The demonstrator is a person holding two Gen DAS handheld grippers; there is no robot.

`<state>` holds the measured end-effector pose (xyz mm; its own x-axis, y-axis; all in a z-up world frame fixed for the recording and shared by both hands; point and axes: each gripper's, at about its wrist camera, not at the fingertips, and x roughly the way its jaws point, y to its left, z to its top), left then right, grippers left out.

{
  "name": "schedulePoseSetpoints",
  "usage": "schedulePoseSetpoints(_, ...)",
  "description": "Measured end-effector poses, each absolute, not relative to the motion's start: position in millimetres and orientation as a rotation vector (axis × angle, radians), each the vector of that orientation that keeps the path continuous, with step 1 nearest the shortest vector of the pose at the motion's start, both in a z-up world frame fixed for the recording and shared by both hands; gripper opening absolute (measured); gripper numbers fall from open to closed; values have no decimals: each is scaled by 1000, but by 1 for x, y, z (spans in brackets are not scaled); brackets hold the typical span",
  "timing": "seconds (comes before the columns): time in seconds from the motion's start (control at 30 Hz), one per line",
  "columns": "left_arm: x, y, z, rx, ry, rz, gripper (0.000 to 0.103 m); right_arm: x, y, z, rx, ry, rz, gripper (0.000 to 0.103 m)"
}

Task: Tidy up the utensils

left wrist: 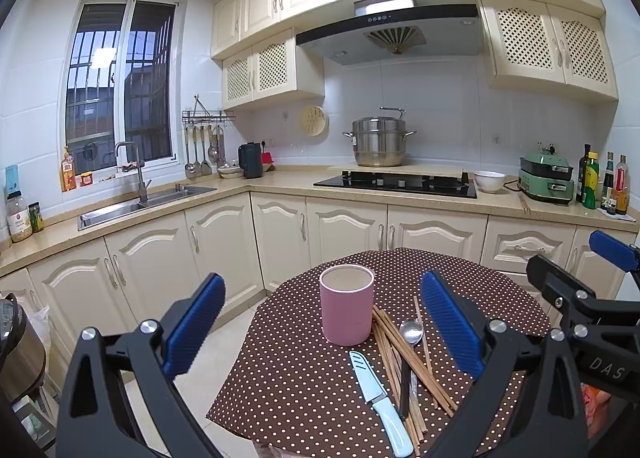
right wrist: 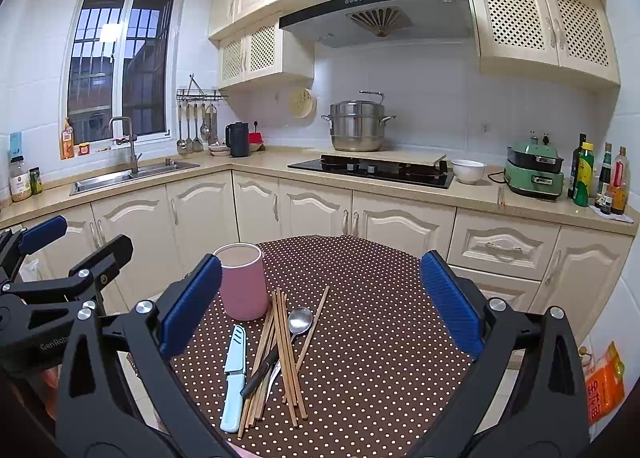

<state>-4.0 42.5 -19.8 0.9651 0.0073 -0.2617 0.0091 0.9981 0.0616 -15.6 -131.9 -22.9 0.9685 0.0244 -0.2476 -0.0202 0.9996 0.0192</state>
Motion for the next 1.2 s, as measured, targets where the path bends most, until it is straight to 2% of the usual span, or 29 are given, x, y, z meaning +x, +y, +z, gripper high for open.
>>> schedulePoseSetpoints(0.43, 0, 42, -20, 65, 308, -17, 96, -12, -137, -25, 36, 299, 46, 97)
schedulePoseSetpoints(0.6, 20, 48, -28, 31, 391, -75, 96, 1, -147, -37, 86, 355, 84, 97)
schedulePoseSetpoints(0.77, 63, 62, -55, -24, 591, -116, 96, 31, -161, -60, 133, 486, 75, 97)
schedulePoseSetpoints(1.0, 125, 65, -123, -121, 931, -207, 95, 72, -172, -106, 138, 661, 49, 97)
schedulePoseSetpoints(1.03, 134, 62, -134, -129, 984, -216, 93, 76, -173, -111, 132, 671, 45, 97)
schedulePoseSetpoints(1.07, 140, 59, -142, -131, 1006, -223, 81, 80, -174, -118, 121, 682, 43, 97)
schedulePoseSetpoints(1.1, 146, 56, -150, -134, 1027, -235, 74, 84, -175, -122, 113, 693, 39, 97)
schedulePoseSetpoints(1.2, 161, 48, -166, -136, 1080, -234, 68, 94, -177, -135, 102, 724, 34, 97)
